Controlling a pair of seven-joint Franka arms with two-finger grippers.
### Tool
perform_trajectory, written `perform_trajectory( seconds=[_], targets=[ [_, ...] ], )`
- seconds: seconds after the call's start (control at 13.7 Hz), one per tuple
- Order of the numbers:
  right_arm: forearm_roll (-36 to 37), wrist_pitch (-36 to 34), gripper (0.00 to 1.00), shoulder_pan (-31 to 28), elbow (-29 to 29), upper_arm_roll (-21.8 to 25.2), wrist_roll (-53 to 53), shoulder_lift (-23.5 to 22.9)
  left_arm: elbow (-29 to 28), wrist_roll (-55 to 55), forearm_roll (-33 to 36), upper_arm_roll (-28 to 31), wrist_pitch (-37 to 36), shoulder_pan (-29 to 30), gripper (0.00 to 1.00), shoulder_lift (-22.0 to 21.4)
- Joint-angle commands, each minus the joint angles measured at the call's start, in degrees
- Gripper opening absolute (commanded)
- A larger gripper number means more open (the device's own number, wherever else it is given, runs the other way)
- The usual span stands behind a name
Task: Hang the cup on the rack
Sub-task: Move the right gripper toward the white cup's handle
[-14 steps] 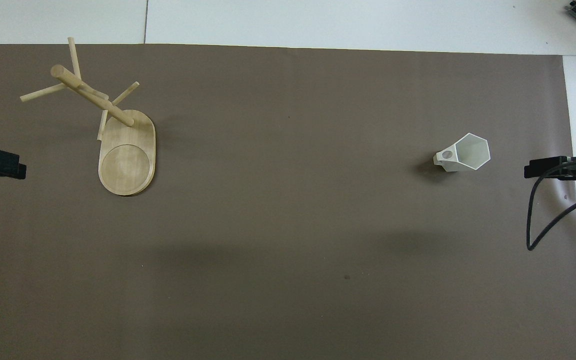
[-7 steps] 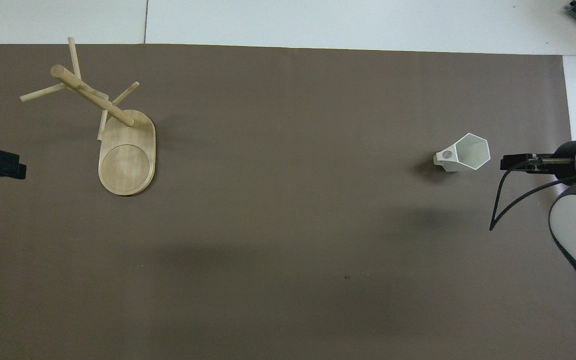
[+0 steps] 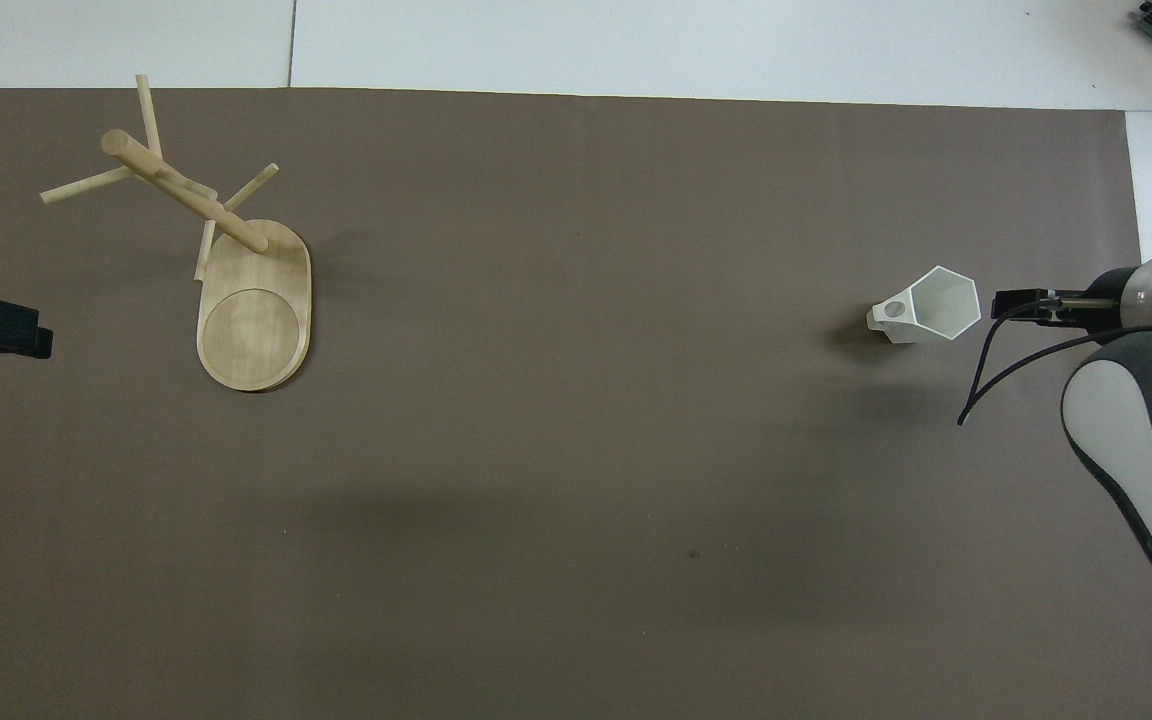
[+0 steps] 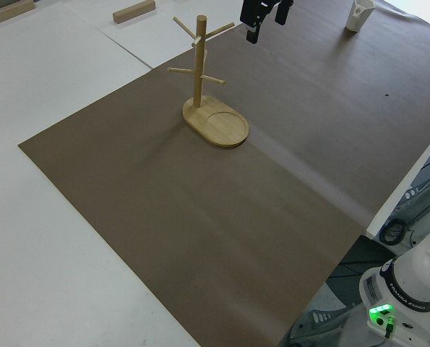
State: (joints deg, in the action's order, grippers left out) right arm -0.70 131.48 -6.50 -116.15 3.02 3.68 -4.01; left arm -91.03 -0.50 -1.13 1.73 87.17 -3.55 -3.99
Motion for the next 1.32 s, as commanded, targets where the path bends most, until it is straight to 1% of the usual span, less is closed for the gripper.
perform_trajectory(
  seconds=[0.0,0.51,0.73,1.24],
  targets=[
    [1.0,2.6,1.00,-0.4,-0.3,-0.3,0.1,-2.2,-1.3,-0.6,1.2,0.0,-0.3,0.0,1.00,-1.3],
    [0.9,6.6,1.00,-0.4,-0.7,-0.4,-0.1,-7.1,-1.3,-0.6,1.2,0.0,-0.3,0.0,1.00,-1.4],
    [0.8,7.0,1.00,-0.3,-1.2,-0.5,-1.9,-7.1,-1.3,-0.6,1.2,0.0,-0.3,0.0,1.00,-1.4],
    [0.8,5.3,1.00,-0.1,-1.2,-0.6,-1.5,-6.8,-1.3,-0.6,1.2,0.0,-0.3,0.0,1.00,-1.3]
  ],
)
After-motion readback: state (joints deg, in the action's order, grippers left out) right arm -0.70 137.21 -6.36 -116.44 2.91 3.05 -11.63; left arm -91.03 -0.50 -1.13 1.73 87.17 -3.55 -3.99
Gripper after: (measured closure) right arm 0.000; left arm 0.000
